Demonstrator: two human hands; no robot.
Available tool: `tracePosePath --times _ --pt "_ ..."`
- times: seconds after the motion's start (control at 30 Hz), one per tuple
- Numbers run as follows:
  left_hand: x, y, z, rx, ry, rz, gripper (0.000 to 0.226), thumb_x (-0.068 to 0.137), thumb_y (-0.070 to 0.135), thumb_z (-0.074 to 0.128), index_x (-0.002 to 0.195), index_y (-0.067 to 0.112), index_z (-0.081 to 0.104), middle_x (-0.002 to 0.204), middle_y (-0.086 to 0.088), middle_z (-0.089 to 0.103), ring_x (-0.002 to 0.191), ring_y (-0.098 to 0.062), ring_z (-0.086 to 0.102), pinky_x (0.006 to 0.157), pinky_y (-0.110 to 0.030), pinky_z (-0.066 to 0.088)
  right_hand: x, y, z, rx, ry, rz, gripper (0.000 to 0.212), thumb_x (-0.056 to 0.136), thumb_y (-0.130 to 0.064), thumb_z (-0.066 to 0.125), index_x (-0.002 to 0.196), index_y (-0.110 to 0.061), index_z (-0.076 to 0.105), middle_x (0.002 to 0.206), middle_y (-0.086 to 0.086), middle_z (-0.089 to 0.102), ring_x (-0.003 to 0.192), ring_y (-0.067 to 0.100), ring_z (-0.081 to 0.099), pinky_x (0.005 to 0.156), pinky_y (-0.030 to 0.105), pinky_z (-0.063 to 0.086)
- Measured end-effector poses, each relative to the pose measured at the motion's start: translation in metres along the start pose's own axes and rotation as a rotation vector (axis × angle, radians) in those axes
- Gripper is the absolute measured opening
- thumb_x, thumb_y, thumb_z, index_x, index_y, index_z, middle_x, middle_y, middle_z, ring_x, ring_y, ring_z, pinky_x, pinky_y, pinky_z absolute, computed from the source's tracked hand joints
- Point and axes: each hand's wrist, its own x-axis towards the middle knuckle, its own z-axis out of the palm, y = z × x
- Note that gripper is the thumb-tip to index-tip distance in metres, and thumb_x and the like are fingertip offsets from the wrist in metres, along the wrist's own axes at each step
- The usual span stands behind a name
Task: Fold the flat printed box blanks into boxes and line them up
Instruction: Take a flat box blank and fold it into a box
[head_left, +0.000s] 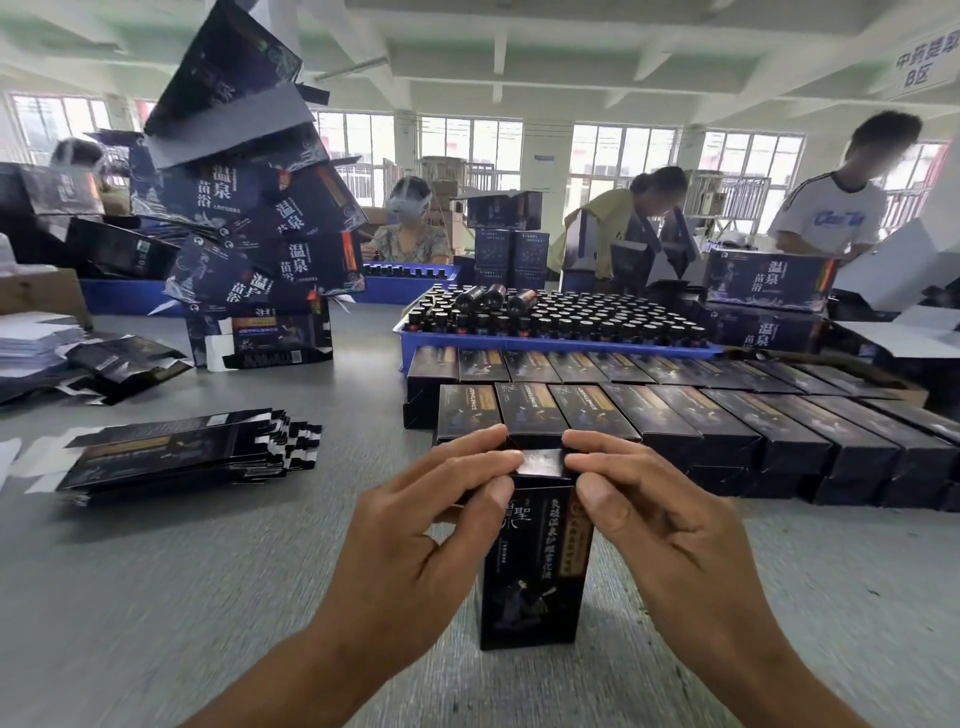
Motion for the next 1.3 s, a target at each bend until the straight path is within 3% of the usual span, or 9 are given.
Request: tracePosePath --times 0.27,0.43,0.53,0.6,0.7,0.93,1.1,1.2,1.3 --pt "0.001 -0.009 0.0 0.055 -0.013 0.151 0.025 0.093 0.022 0.064 0.108 0.007 0.075 0.131 -0.001 0.066 0.107 -0.009 0.069 0.076 -0.023 0.059 0.001 0.007 0.0 -0.098 0.02 -0.066 0.014 0.092 -0.042 0.07 0.104 -0.036 0.075 0.125 -0.023 0.066 0.114 0.002 0.065 0.085 0.02 0.056" --pt "-0.003 -0.013 0.002 0.109 -0.046 0.12 0.023 0.096 0.029 0.063 0.114 0.018 0.069 0.14 0.006 0.058 0.107 -0.009 0.068 0.074 -0.023 0.059 0.0 0.007 0.003 -0.078 0.015 -0.025 0.018 0.085 -0.043 0.062 0.101 -0.042 0.072 0.121 -0.022 0.068 0.111 0.005 0.067 0.084 0.029 0.059" --pt "-0.009 -0.016 0.003 0.169 -0.149 0.059 0.039 0.094 0.041 0.061 0.132 0.041 0.052 0.149 0.02 0.046 0.113 -0.006 0.064 0.075 -0.023 0.06 -0.001 0.008 0.003 -0.053 0.062 -0.036 0.016 0.084 -0.037 0.064 0.097 -0.039 0.073 0.118 -0.018 0.07 0.107 0.004 0.068 0.082 0.021 0.058" --pt "-0.011 -0.017 0.004 0.217 -0.256 -0.021 0.067 0.089 0.05 0.061 0.145 0.06 0.026 0.143 0.037 0.041 0.118 0.001 0.058 0.081 -0.022 0.059 -0.001 0.009 0.002 -0.035 0.107 -0.034 0.015 0.083 -0.03 0.065 0.094 -0.037 0.074 0.115 -0.018 0.072 0.105 0.002 0.068 0.079 0.015 0.057" --pt "-0.011 -0.02 0.004 0.191 -0.336 -0.173 0.089 0.077 0.063 0.062 0.138 0.076 -0.002 0.127 0.044 0.049 0.115 0.009 0.056 0.09 -0.025 0.056 0.001 0.01 0.0 0.011 0.18 -0.026 0.015 0.083 -0.023 0.065 0.091 -0.032 0.075 0.11 -0.016 0.074 0.1 0.0 0.069 0.076 0.009 0.053" --pt "-0.009 -0.02 -0.002 0.205 -0.338 -0.151 0.081 0.079 0.063 0.065 0.132 0.077 0.005 0.129 0.025 0.058 0.106 0.005 0.059 0.089 -0.031 0.057 0.0 0.011 0.006 -0.016 0.251 -0.027 0.016 0.083 -0.024 0.066 0.092 -0.033 0.075 0.105 -0.016 0.076 0.096 -0.003 0.069 0.078 0.008 0.053" --pt "-0.006 -0.022 -0.007 0.212 -0.341 -0.128 0.075 0.081 0.063 0.061 0.139 0.061 0.012 0.125 0.018 0.061 0.104 -0.001 0.062 0.086 -0.033 0.059 0.0 0.006 0.01 -0.071 0.237 -0.006 0.022 0.08 -0.036 0.065 0.099 -0.043 0.073 0.101 -0.02 0.075 0.093 -0.005 0.069 0.075 0.005 0.052" --pt "-0.005 -0.023 -0.009 0.18 -0.296 -0.127 0.071 0.082 0.06 0.062 0.137 0.058 0.017 0.121 0.018 0.062 0.103 0.0 0.061 0.082 -0.031 0.059 0.0 0.007 0.012 -0.049 0.163 0.06 0.051 0.07 -0.041 0.075 0.113 -0.064 0.06 0.108 -0.027 0.072 0.095 -0.014 0.065 0.071 0.017 0.054" --pt "0.001 -0.021 -0.012 0.036 -0.163 -0.15 0.059 0.083 0.053 0.067 0.129 0.055 0.03 0.11 0.02 0.065 0.094 -0.004 0.067 0.07 -0.024 0.058 -0.003 0.007 0.018 -0.073 0.017 0.059 0.082 0.061 -0.052 0.087 0.118 -0.083 0.037 0.117 -0.04 0.061 0.1 -0.019 0.06 0.077 0.015 0.048"
